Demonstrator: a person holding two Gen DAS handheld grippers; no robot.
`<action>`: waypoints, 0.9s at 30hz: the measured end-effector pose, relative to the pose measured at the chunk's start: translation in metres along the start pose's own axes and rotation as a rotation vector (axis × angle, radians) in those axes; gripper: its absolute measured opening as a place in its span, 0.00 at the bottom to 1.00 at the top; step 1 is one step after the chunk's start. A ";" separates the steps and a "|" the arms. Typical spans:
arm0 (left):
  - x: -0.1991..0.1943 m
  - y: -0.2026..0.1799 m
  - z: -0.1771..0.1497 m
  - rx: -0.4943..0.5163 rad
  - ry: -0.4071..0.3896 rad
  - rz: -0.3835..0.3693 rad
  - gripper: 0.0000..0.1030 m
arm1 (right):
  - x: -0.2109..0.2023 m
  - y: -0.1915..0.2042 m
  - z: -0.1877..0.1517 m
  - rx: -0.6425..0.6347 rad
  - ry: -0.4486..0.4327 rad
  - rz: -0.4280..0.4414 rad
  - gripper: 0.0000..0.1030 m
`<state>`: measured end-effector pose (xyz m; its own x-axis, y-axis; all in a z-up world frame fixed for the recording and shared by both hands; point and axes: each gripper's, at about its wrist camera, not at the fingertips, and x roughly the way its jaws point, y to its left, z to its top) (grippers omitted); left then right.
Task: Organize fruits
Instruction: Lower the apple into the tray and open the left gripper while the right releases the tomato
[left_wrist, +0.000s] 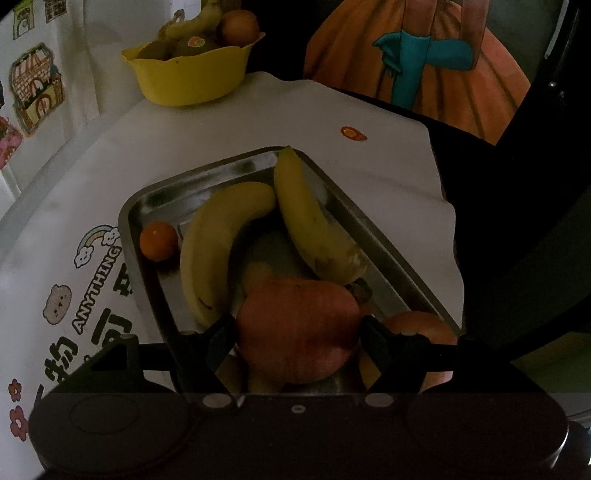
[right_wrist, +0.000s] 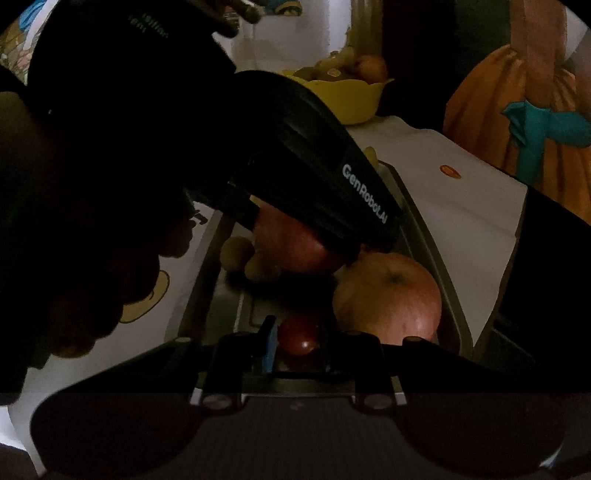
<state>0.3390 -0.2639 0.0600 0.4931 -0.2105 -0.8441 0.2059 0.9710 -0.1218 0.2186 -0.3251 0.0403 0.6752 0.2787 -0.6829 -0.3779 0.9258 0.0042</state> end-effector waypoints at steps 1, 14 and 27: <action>0.001 0.000 0.000 -0.002 0.003 0.002 0.73 | 0.001 -0.001 0.000 0.003 0.001 -0.001 0.27; 0.001 0.002 -0.003 -0.011 -0.003 -0.005 0.73 | 0.007 -0.001 -0.002 0.022 0.017 -0.007 0.35; 0.001 0.003 -0.004 -0.007 -0.005 -0.007 0.73 | 0.008 0.005 -0.003 0.053 0.006 -0.011 0.51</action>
<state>0.3369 -0.2607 0.0573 0.4962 -0.2179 -0.8404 0.2032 0.9703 -0.1315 0.2197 -0.3195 0.0327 0.6751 0.2672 -0.6876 -0.3366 0.9410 0.0351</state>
